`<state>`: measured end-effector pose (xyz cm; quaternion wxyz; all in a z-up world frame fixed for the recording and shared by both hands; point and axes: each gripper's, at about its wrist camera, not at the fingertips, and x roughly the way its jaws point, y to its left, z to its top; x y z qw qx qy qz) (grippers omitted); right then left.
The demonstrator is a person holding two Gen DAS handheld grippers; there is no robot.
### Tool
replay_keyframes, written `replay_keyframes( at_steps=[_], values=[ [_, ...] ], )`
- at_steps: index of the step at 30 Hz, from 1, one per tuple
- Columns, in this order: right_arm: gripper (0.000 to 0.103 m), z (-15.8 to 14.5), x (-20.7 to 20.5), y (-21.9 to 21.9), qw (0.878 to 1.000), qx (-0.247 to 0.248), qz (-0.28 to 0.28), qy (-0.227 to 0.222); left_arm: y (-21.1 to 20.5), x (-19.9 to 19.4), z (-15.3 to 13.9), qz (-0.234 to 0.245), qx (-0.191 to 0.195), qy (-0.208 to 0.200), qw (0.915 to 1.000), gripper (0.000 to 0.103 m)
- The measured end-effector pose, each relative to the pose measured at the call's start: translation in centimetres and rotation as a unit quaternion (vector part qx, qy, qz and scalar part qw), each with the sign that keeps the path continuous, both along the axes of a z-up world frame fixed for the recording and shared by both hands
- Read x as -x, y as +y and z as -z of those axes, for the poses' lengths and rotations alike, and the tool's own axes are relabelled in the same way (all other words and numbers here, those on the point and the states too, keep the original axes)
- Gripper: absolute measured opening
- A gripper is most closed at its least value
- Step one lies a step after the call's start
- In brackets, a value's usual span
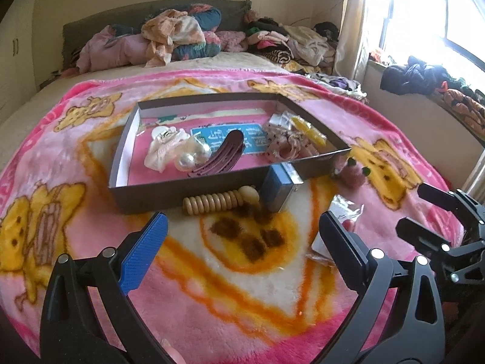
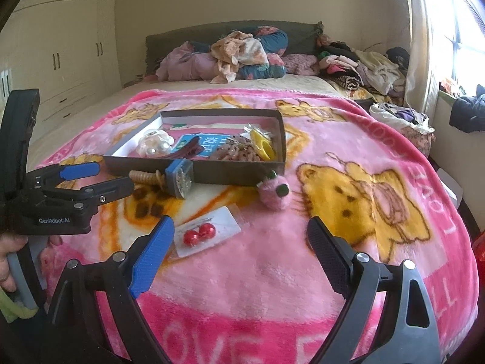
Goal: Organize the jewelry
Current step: 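Move the left tool to the wooden bead bracelet while the right tool approaches the red earring card, then grasp the wooden bead bracelet with the left tool while the right tool grasps the red earring card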
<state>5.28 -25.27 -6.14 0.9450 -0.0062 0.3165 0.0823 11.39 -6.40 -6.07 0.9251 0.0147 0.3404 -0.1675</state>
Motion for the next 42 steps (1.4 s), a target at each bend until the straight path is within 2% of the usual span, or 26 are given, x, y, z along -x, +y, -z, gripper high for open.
replay_keyframes(
  at_steps=[11,19,21,23,27,29,32,35,38,42],
  values=[
    [0.087,2.2,-1.2,0.1,0.999,-0.011,-0.004,0.033,0.7,-3.0,1.8,-0.032,-0.004,0.023,0.9992,0.091],
    [0.087,2.6,-1.9,0.9,0.999,-0.007,-0.013,0.038,0.9,-4.2,2.1,-0.041,0.026,0.036,0.9982,0.091],
    [0.087,2.8,-2.3,1.2,0.999,-0.010,-0.018,0.042,0.8,-4.2,2.0,-0.046,0.024,0.035,0.9980,0.083],
    [0.087,3.0,-2.7,1.4,0.999,-0.011,-0.023,0.046,0.7,-4.3,2.0,-0.049,0.023,0.039,0.9978,0.066],
    [0.087,3.4,-3.1,2.1,0.998,-0.013,-0.030,0.053,0.5,-4.6,2.0,-0.054,0.026,0.046,0.9971,0.049],
    [0.087,3.5,-3.3,2.4,0.998,-0.012,-0.032,0.055,0.4,-4.5,1.9,-0.055,0.025,0.047,0.9971,0.030],
    [0.087,3.6,-3.4,2.6,0.998,-0.012,-0.035,0.057,0.4,-4.4,2.0,-0.055,0.024,0.051,0.9969,0.017],
    [0.087,3.8,-3.6,2.6,0.998,-0.012,-0.036,0.059,0.6,-4.0,1.9,-0.049,0.038,0.059,0.9963,0.017],
    [0.087,4.2,-4.0,2.6,0.997,-0.019,-0.034,0.068,0.8,-4.1,2.1,-0.048,0.034,0.061,0.9964,0.017],
    [0.087,4.5,-4.6,2.6,0.996,-0.027,-0.036,0.076,1.9,-4.7,3.0,-0.045,0.062,0.078,0.9940,0.017]
  ],
)
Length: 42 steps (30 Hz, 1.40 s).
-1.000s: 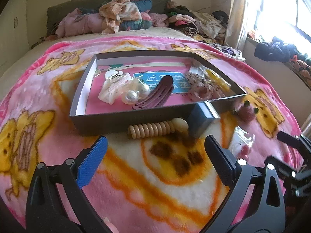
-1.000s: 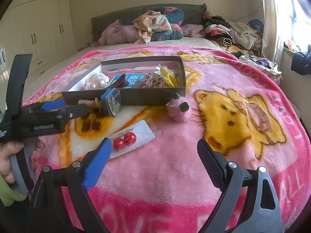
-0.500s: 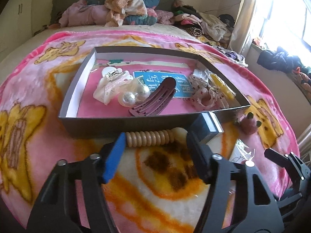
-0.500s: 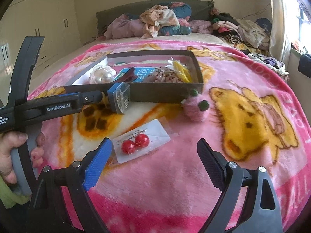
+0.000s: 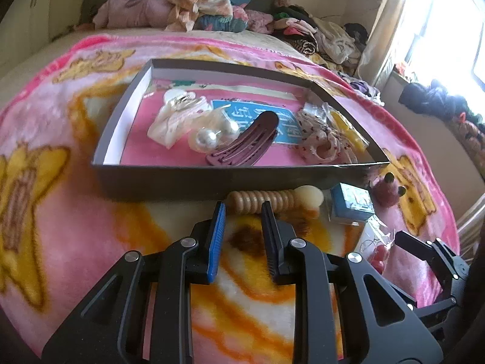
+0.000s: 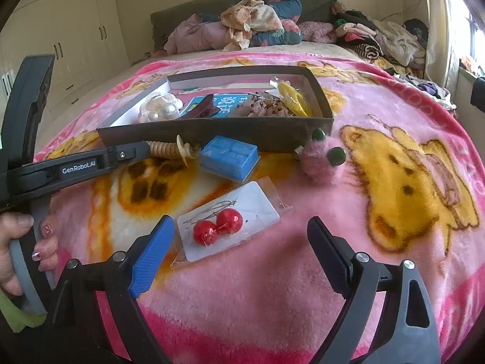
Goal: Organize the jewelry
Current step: 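Grasp the wooden bead bracelet with the left tool while the right tool grasps the red earring card, then lift and carry the bracelet and earring card over the grey box with both tools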
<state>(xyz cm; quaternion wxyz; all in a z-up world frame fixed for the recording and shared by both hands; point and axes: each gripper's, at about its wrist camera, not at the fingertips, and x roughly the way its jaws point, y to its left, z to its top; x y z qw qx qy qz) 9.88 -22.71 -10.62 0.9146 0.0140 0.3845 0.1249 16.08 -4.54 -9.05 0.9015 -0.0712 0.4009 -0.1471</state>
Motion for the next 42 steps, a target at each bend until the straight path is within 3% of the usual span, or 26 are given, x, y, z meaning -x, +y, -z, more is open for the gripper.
replay_keyframes(
  at_steps=[7,13,19,27,36,42],
  values=[
    [0.087,0.4,-0.7,0.5,1.000,0.000,-0.006,0.007,1.7,-1.4,1.0,0.013,0.099,0.027,0.9947,0.021],
    [0.087,0.4,-0.9,0.5,1.000,-0.001,-0.008,0.007,2.1,-2.0,1.5,0.016,0.147,0.044,0.9881,0.019],
    [0.083,0.4,-1.0,0.6,1.000,-0.004,-0.011,0.007,2.0,-1.6,0.8,0.024,0.137,0.035,0.9896,0.013],
    [0.059,0.1,-0.9,0.8,1.000,-0.016,-0.020,0.002,2.2,0.0,-1.0,0.046,0.120,0.012,0.9916,0.010],
    [0.055,-1.0,0.6,1.5,0.999,-0.029,-0.041,-0.015,2.9,1.2,-3.0,0.039,0.084,-0.020,0.9955,0.010],
    [0.054,-2.2,0.9,1.7,0.998,-0.031,-0.040,-0.029,4.1,1.3,-4.1,0.024,0.080,-0.035,0.9959,0.010]
  ],
)
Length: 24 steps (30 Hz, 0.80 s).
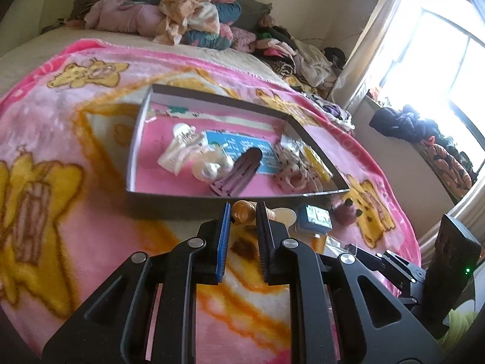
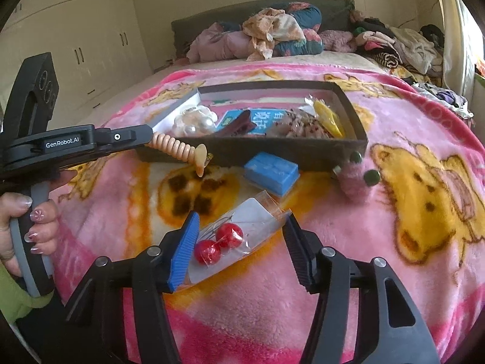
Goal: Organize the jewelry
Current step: 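Lift and carry the bracelet and earring card over the grey box with both tools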
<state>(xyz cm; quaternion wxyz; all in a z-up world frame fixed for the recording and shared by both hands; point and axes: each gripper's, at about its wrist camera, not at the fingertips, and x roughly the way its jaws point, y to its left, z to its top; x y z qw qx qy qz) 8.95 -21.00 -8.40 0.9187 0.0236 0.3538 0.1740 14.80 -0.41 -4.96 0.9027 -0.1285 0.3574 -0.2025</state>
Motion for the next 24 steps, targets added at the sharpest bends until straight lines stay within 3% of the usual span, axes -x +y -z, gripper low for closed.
replay_keyframes(
  at_steps=[13,24],
  values=[
    [0.054,-2.5,-0.7,0.4,1.000,0.004,0.004,-0.029,0.9,-0.6,-2.1,-0.018,0.003,-0.025,0.9995,0.010],
    [0.054,-4.6,-3.7,-0.3,0.998,0.001,0.025,-0.056,0.5,-2.3,-4.2,-0.023,0.004,-0.050,0.9985,0.010]
  ],
)
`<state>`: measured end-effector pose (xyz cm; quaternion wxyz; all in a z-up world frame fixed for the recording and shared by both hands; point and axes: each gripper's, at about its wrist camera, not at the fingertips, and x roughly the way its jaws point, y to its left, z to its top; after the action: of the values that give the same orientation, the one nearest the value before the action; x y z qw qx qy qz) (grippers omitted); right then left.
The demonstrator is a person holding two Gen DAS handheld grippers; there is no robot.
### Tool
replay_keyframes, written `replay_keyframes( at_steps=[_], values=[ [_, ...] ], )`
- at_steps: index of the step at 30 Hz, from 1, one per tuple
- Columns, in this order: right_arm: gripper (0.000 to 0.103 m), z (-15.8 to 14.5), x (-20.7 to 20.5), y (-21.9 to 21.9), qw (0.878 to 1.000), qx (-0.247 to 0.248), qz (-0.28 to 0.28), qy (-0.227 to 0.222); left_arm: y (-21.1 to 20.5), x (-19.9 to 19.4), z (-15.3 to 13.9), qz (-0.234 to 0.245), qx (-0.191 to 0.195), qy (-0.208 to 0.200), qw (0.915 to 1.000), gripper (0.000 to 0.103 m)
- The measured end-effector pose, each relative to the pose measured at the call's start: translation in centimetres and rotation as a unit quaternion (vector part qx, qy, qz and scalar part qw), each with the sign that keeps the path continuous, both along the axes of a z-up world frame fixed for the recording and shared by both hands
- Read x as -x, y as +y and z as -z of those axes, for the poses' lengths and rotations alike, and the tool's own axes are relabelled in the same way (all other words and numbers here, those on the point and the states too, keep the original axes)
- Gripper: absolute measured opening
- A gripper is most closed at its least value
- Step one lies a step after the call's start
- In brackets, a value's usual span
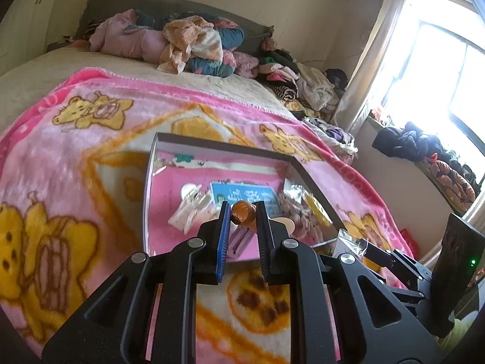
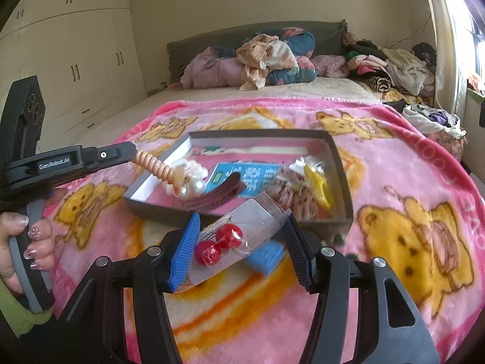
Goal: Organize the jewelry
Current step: 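Lift and carry the bracelet and earring card over the grey box with both tools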
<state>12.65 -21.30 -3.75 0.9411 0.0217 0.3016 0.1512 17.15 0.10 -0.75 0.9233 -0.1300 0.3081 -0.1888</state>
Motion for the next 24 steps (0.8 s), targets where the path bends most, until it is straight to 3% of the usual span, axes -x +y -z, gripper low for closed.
replay_keyframes(
  at_steps=[13,24],
  values=[
    [0.054,-1.3,-3.9,-1.2,0.999,0.019,0.021,-0.023,-1.4,-3.1,0.3,0.005,-0.014,0.011,0.9998,0.010],
    [0.054,-0.6,-6.9,-2.5,0.999,0.023,0.044,-0.019,-2.9,-5.6,1.9,0.006,-0.033,0.028,0.9990,0.010]
  ],
)
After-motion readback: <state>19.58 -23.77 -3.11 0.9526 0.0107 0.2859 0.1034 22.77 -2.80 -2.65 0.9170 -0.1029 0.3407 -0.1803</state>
